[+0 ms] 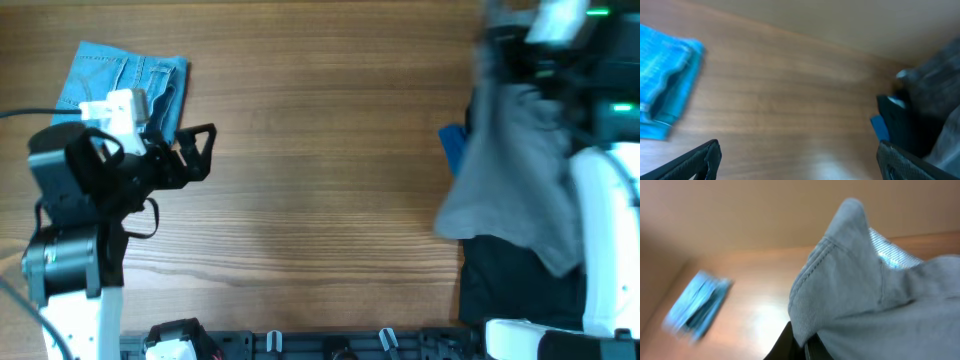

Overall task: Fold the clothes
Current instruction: 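Lift the grey shorts with the right gripper and drag them to table center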

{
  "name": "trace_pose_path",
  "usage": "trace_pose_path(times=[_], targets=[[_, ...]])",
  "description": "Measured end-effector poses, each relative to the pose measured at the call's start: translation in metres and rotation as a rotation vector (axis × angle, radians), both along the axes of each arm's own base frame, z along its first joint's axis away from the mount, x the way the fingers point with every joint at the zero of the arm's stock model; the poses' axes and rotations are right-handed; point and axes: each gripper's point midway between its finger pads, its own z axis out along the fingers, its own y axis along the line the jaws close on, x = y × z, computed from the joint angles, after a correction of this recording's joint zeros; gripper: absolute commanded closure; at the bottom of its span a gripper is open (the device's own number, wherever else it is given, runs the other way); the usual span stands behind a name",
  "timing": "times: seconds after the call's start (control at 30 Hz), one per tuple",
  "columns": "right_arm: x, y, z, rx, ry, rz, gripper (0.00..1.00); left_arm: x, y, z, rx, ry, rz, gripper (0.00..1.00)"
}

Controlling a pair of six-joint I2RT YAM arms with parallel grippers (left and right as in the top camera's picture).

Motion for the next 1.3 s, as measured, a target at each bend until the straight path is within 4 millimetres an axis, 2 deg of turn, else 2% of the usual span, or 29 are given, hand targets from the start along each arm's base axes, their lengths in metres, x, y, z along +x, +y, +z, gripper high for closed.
trace_pose_path(times=[0.03, 0.07, 0.1, 0.13, 0.17, 0.23, 0.3, 0.33, 0.4, 0.47, 0.5, 0.6, 0.63, 0.67, 0.7, 0.77, 0.8, 0.83, 0.87, 0.9, 0.93, 1.0, 1.1, 1.23, 1.3], targets=[[-0.015, 0.053, -0.007, -0.013, 0.023, 0.136, 0.83, -0.003, 0.004, 0.01, 0.023, -0.032, 0.026, 0.0], [-0.028, 0.093, -0.016, -0.032, 0.044, 0.237, 0.66, -0.004, 0.008, 0.017, 0.04, -0.054, 0.047, 0.0], [-0.04, 0.124, -0.024, -0.055, 0.058, 0.317, 0.55, -0.006, 0.013, 0.022, 0.058, -0.071, 0.073, 0.0], [-0.073, 0.184, -0.042, -0.093, 0.09, 0.487, 0.47, -0.009, 0.019, 0.028, 0.082, -0.09, 0.108, 0.0], [-0.097, 0.217, -0.057, -0.138, 0.111, 0.591, 0.44, -0.011, 0.024, 0.032, 0.102, -0.104, 0.137, 0.0], [-0.148, 0.269, -0.089, -0.248, 0.147, 0.758, 0.38, -0.015, 0.033, 0.041, 0.132, -0.13, 0.186, 0.0], [-0.188, 0.297, -0.109, -0.358, 0.134, 0.855, 0.31, -0.017, 0.039, 0.051, 0.155, -0.157, 0.224, 0.0], [-0.195, 0.3, -0.111, -0.398, 0.115, 0.857, 0.29, -0.018, 0.042, 0.056, 0.163, -0.17, 0.239, 0.0], [-0.183, 0.291, -0.107, -0.447, 0.078, 0.784, 0.26, -0.019, 0.044, 0.059, 0.17, -0.176, 0.252, 0.0], [-0.156, 0.266, -0.095, -0.464, 0.062, 0.648, 0.24, -0.017, 0.045, 0.057, 0.172, -0.169, 0.254, 0.0], [-0.136, 0.241, -0.081, -0.451, 0.059, 0.534, 0.25, -0.014, 0.044, 0.054, 0.167, -0.158, 0.245, 0.0], [-0.095, 0.166, -0.047, -0.361, 0.079, 0.247, 0.26, -0.002, 0.03, 0.036, 0.133, -0.096, 0.158, 0.02], [-0.085, 0.139, -0.037, -0.321, 0.092, 0.151, 0.28, 0.004, 0.022, 0.027, 0.126, -0.063, 0.109, 0.09], [-0.077, 0.109, -0.027, -0.274, 0.105, 0.049, 0.28, 0.012, 0.009, 0.013, 0.121, -0.021, 0.038, 0.19], [-0.072, 0.087, -0.022, -0.238, 0.12, -0.015, 0.29, 0.019, -0.003, -0.001, 0.124, 0.018, -0.028, 0.31], [-0.067, 0.058, -0.019, -0.183, 0.153, -0.095, 0.3, 0.035, -0.032, -0.033, 0.136, 0.096, -0.166, 0.56], [-0.065, 0.044, -0.022, -0.153, 0.185, -0.131, 0.3, 0.043, -0.05, -0.052, 0.15, 0.13, -0.247, 0.74], [-0.065, 0.034, -0.025, -0.134, 0.214, -0.153, 0.3, 0.05, -0.066, -0.071, 0.159, 0.166, -0.311, 0.87], [-0.064, 0.026, -0.028, -0.118, 0.235, -0.169, 0.3, 0.057, -0.081, -0.089, 0.169, 0.192, -0.368, 0.93], [-0.064, 0.019, -0.031, -0.102, 0.259, -0.186, 0.29, 0.06, -0.089, -0.096, 0.186, 0.188, -0.409, 0.96], [-0.064, 0.014, -0.033, -0.091, 0.272, -0.197, 0.29, 0.075, -0.118, -0.131, 0.195, 0.213, -0.495, 0.96], [-0.066, 0.011, -0.035, -0.079, 0.293, -0.201, 0.3, 0.088, -0.146, -0.17, 0.205, 0.231, -0.568, 0.96], [-0.069, 0.012, -0.038, -0.075, 0.313, -0.197, 0.29, 0.096, -0.177, -0.228, 0.215, 0.271, -0.643, 0.96], [-0.071, 0.012, -0.041, -0.077, 0.329, -0.195, 0.3, 0.092, -0.196, -0.28, 0.223, 0.323, -0.692, 0.96], [-0.071, 0.012, -0.044, -0.08, 0.342, -0.195, 0.31, 0.093, -0.2, -0.289, 0.217, 0.331, -0.699, 0.96]])
